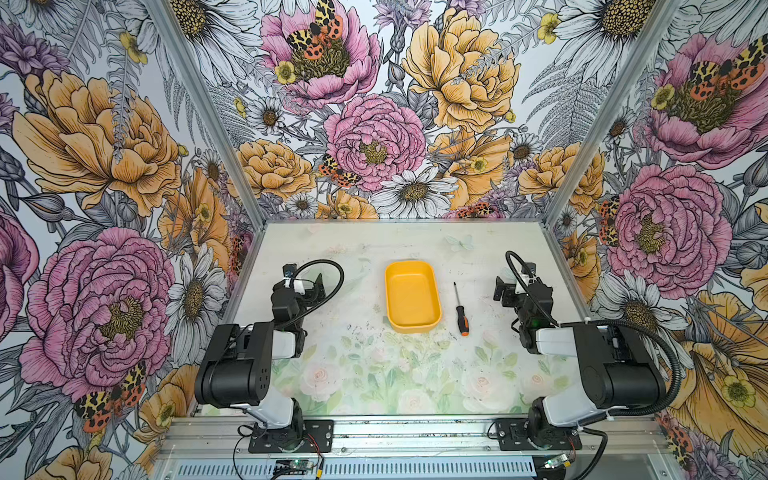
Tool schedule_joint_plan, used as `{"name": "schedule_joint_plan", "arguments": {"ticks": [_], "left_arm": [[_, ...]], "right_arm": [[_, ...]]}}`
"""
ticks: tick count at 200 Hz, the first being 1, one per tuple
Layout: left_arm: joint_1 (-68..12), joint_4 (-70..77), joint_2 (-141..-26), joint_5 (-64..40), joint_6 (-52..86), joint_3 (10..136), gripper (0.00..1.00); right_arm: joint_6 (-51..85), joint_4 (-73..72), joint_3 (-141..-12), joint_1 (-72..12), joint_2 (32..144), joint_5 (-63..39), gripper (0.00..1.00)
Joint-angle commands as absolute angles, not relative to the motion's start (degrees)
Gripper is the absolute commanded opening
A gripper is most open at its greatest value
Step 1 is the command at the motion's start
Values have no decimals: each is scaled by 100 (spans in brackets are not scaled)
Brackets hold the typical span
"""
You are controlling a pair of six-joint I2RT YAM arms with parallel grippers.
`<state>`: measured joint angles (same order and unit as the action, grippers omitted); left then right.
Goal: Put the screwdriver in the bin
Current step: Pick up the screwdriver from the center of the table.
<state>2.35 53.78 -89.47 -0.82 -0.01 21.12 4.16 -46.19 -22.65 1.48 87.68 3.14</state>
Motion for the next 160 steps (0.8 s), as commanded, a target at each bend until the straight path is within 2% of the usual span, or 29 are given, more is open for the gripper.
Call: {"name": "schedule_joint_plan", "arguments": {"ticks": [1, 70, 104, 138, 160], "left_arm": [[211, 5383, -8895, -9, -3, 2173, 99], [211, 5370, -8895, -9, 0, 2174, 99], [199, 5370, -8895, 34, -2, 2171, 99], [76, 4746, -8658, 402, -29, 2419, 99], [21, 3703, -8345, 484, -66, 2827, 99]], "right_arm": [[418, -4846, -2294, 162, 8791, 259, 100], [449, -4841, -2298, 215, 8782, 156, 99], [512, -4806, -2310, 170, 8733, 495, 95], [662, -3257, -2820, 143, 8082, 817, 94], [1000, -2046, -3248, 135, 7707, 541, 92]]}}
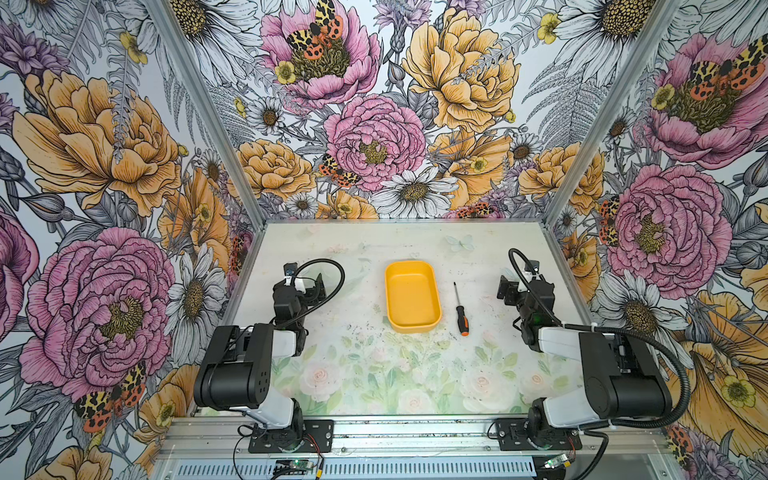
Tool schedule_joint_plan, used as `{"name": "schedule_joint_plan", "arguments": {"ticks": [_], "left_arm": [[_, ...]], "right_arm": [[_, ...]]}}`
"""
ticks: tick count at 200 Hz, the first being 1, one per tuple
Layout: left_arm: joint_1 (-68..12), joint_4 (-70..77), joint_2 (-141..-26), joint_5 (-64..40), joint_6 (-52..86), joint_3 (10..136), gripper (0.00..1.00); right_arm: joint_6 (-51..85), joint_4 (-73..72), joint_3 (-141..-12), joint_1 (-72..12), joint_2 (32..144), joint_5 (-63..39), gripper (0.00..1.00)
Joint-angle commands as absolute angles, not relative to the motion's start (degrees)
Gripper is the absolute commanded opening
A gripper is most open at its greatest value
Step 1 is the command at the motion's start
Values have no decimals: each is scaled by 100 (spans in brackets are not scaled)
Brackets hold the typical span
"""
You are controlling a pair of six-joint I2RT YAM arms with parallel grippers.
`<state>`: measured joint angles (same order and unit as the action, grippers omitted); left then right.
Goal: Put the screwdriver in the bin
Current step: Pick up the screwdriver from the center of the table.
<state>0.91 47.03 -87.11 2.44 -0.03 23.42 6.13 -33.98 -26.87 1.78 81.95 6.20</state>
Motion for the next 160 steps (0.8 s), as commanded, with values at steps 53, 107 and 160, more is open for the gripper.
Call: {"name": "schedule_joint_plan", "arguments": {"ticks": [53, 107, 160], "left_arm": [[-213, 904, -7994, -706, 352, 4163, 99], [-866, 646, -7891, -1256, 1420, 4259, 99], [-1676, 1076, -7429, -460, 1968, 3558, 99]], "right_arm": [[1685, 165, -4004, -118, 7380, -669, 90], [2355, 795, -4002, -405, 7640, -1306, 90], [2514, 833, -3951, -843, 8076, -1313, 89]]}}
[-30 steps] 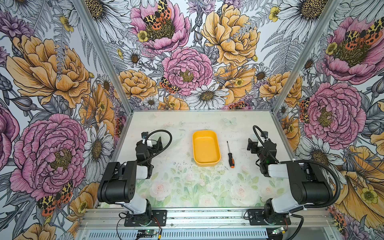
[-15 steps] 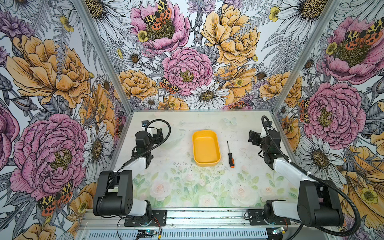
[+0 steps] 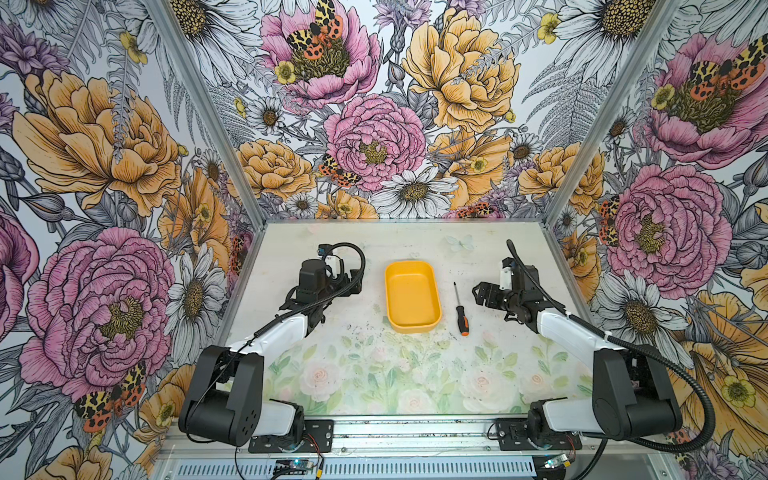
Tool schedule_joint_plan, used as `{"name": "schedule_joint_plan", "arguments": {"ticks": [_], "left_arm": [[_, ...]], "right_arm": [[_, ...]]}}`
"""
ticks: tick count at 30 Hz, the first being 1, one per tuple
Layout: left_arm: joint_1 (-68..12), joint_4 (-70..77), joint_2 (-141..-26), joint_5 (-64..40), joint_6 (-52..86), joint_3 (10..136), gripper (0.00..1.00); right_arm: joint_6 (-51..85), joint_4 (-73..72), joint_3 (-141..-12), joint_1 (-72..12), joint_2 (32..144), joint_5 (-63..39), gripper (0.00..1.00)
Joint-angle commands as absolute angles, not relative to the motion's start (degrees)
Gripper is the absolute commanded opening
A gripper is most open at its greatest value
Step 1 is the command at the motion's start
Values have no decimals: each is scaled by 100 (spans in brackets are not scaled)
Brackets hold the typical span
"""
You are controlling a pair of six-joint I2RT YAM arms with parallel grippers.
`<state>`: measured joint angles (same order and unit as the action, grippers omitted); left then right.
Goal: Put the screwdriver in the bin
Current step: Pick up the screwdriver from the center of the table.
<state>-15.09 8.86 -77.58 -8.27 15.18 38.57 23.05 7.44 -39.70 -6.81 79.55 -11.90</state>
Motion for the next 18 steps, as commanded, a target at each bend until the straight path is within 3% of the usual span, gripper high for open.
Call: {"name": "schedule_joint_plan", "arguments": {"ticks": [1, 18], "left_arm": [[-1677, 1092, -7415, -459, 1977, 3537, 99], [-1506, 970, -6332, -441, 2392, 2648, 99]], "right_arm": [[2514, 834, -3949, -852, 8076, -1316, 89], [2700, 896, -3834, -2106, 8465, -391, 82]]}}
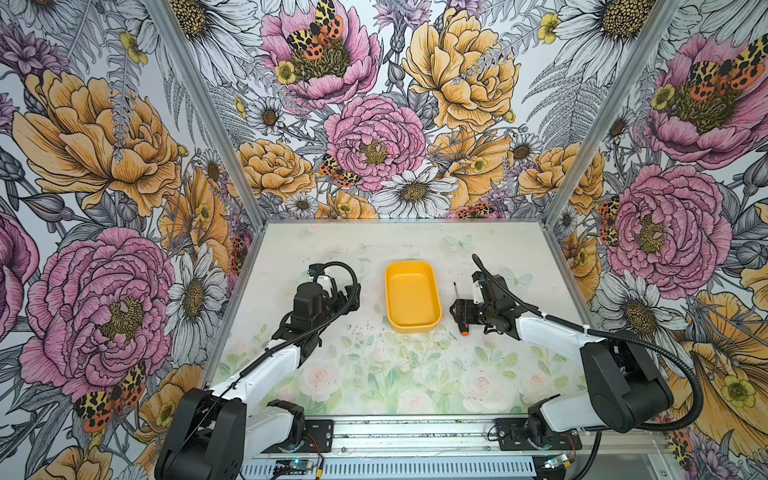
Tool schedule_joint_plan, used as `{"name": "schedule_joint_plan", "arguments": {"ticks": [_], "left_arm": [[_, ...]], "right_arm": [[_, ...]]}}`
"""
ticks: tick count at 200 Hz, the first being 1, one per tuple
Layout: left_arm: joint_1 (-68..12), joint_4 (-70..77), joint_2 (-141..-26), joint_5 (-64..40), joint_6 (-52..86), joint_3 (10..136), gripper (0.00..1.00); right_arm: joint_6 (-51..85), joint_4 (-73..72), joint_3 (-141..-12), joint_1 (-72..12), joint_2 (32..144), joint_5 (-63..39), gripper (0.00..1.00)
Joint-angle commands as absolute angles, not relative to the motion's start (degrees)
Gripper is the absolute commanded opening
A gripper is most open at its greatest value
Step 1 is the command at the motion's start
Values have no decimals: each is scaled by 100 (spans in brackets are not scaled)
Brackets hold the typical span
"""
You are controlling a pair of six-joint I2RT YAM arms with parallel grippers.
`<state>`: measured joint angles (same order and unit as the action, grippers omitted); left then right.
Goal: Put the screwdriver in the bin
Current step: Pick up the screwdriver from the center of the table.
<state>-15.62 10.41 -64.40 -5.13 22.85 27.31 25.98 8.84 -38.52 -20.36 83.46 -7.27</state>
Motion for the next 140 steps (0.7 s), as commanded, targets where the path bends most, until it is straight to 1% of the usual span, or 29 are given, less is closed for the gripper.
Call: {"name": "schedule_joint_plan", "arguments": {"ticks": [1, 32, 84, 125, 140], "left_arm": [[-1499, 937, -6322, -442, 2391, 2646, 99], [-1477, 931, -6378, -487, 2382, 2628, 99], [-1459, 967, -6515, -508, 2373, 2660, 99], [-1445, 920, -6552, -547, 2344, 2689, 99], [-1441, 932, -6561, -560, 2359, 2694, 99]], "right_arm": [[2692, 896, -3841, -2148, 8511, -378, 80], [2770, 888, -3880, -2270, 8737, -345, 74], [2838, 888, -4000, -2522, 9168, -134, 70], [2835, 922, -4000, -2548, 9200, -37, 63], [2839, 1002, -3990, -2549, 9146, -26, 58]]}}
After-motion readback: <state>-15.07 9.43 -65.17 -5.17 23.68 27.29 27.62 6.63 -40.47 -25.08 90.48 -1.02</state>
